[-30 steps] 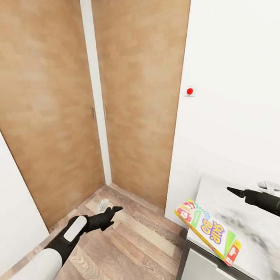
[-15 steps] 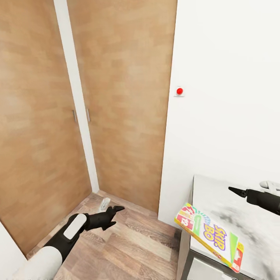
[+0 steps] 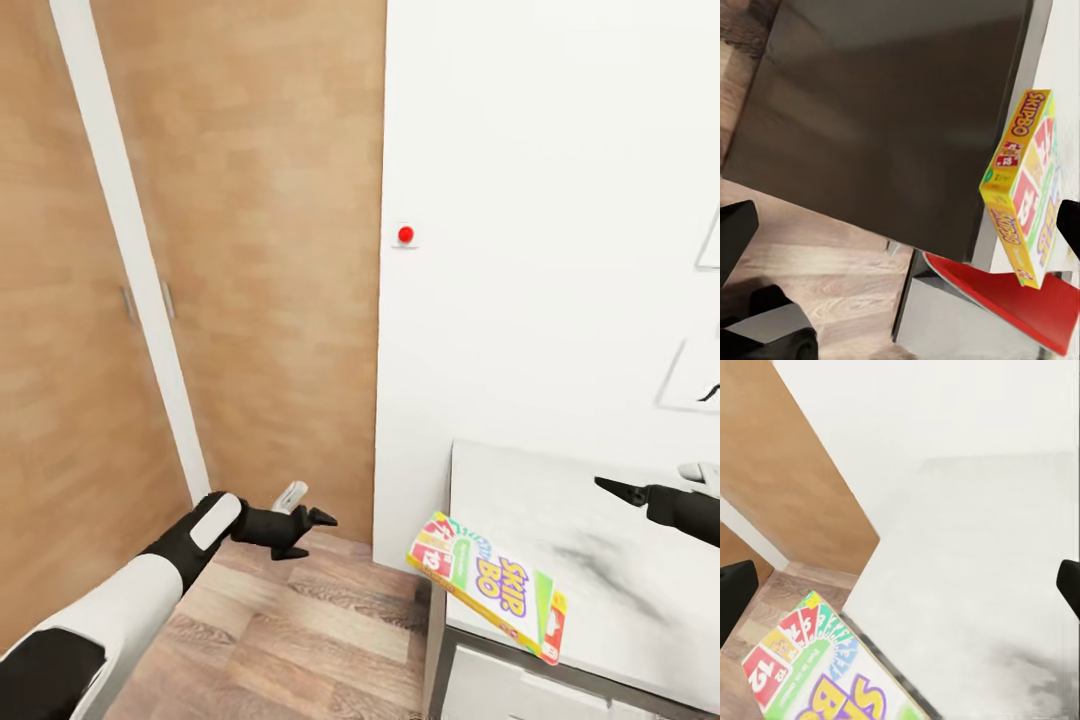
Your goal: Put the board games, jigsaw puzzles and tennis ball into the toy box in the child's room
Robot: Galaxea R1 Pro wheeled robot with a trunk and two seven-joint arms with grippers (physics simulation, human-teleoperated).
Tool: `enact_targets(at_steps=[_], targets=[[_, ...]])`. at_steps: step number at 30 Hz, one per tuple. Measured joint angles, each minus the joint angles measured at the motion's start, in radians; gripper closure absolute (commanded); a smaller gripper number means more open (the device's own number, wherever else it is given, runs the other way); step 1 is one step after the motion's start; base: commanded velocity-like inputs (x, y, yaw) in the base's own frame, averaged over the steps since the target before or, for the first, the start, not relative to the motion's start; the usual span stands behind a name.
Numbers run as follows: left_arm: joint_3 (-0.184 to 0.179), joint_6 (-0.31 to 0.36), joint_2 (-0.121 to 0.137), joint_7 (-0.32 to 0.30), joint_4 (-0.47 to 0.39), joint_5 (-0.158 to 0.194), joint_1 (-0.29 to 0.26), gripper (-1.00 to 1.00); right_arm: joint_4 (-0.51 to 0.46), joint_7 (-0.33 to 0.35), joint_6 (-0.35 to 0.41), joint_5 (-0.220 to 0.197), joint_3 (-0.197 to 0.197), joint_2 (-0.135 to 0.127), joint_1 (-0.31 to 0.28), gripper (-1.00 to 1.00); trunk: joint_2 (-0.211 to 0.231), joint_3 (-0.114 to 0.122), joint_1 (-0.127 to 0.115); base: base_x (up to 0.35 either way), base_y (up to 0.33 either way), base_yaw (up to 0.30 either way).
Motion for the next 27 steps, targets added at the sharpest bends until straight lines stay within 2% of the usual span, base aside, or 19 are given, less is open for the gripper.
enact_targets(at_steps=[6, 9, 11, 14, 17, 18, 20, 21, 22, 23, 27], targets=[[-0.030, -0.015, 0.004, -0.013, -0.008, -0.009, -0.007, -1.00, 0.000, 0.002, 0.000, 0.000, -0.001, -0.001, 0.000, -1.00, 0.000, 0.000, 0.000, 0.000, 0.000, -0.294], [-0.040, -0.073, 0.006, -0.066, -0.014, -0.015, 0.003, -1.00, 0.000, 0.003, 0.000, 0.000, -0.001, -0.001, -0.001, -1.00, 0.000, 0.000, 0.000, 0.008, 0.066, -0.294], [-0.041, -0.086, 0.007, -0.087, -0.015, -0.018, 0.009, -1.00, 0.000, 0.003, 0.000, 0.000, -0.001, -0.001, -0.001, -1.00, 0.000, 0.000, 0.000, 0.049, 0.191, -0.294], [-0.043, -0.115, 0.035, -0.160, -0.017, -0.022, 0.033, -1.00, 0.000, 0.002, 0.000, -0.001, -0.001, -0.001, -0.001, -1.00, 0.000, 0.000, 0.000, 0.113, 0.281, -0.294], [-0.044, -0.152, 0.051, -0.233, -0.015, -0.025, 0.048, -1.00, 0.000, 0.002, 0.000, -0.001, -0.001, -0.001, -0.001, -1.00, 0.000, 0.000, 0.000, 0.147, 0.308, -0.294], [-0.045, -0.183, 0.062, -0.290, -0.012, -0.032, 0.055, -1.00, 0.000, 0.002, 0.000, -0.001, -0.001, -0.001, -0.001, -1.00, 0.000, 0.000, 0.000, 0.167, 0.317, -0.294], [-0.046, -0.211, 0.070, -0.352, -0.009, -0.053, 0.059, -1.00, 0.000, 0.002, 0.000, -0.001, -0.001, -0.001, -0.001, -1.00, 0.000, 0.000, 0.000, 0.176, 0.319, -0.294], [-0.046, -0.232, 0.074, -0.406, 0.000, -0.087, 0.062, -1.00, 0.000, 0.002, 0.000, -0.001, -0.001, -0.001, -0.001, -1.00, 0.000, 0.000, 0.000, 0.183, 0.321, -0.294], [-0.045, -0.243, 0.076, -0.431, 0.008, -0.107, 0.063, -1.00, 0.000, 0.002, 0.000, -0.001, -0.001, -0.001, -0.001, -1.00, 0.000, 0.000, 0.000, 0.194, 0.322, -0.294], [-0.040, -0.304, 0.073, -0.526, 0.071, -0.177, 0.068, -1.00, 0.000, 0.003, 0.000, 0.000, -0.010, -0.001, -0.001, -1.00, 0.000, 0.000, 0.000, 0.202, 0.311, -0.294], [-0.035, -0.353, 0.059, -0.543, 0.093, -0.187, 0.087, -1.00, 0.000, 0.003, 0.000, 0.000, -0.024, -0.002, -0.001, -1.00, 0.000, 0.000, 0.000, 0.200, 0.200, -0.294]])
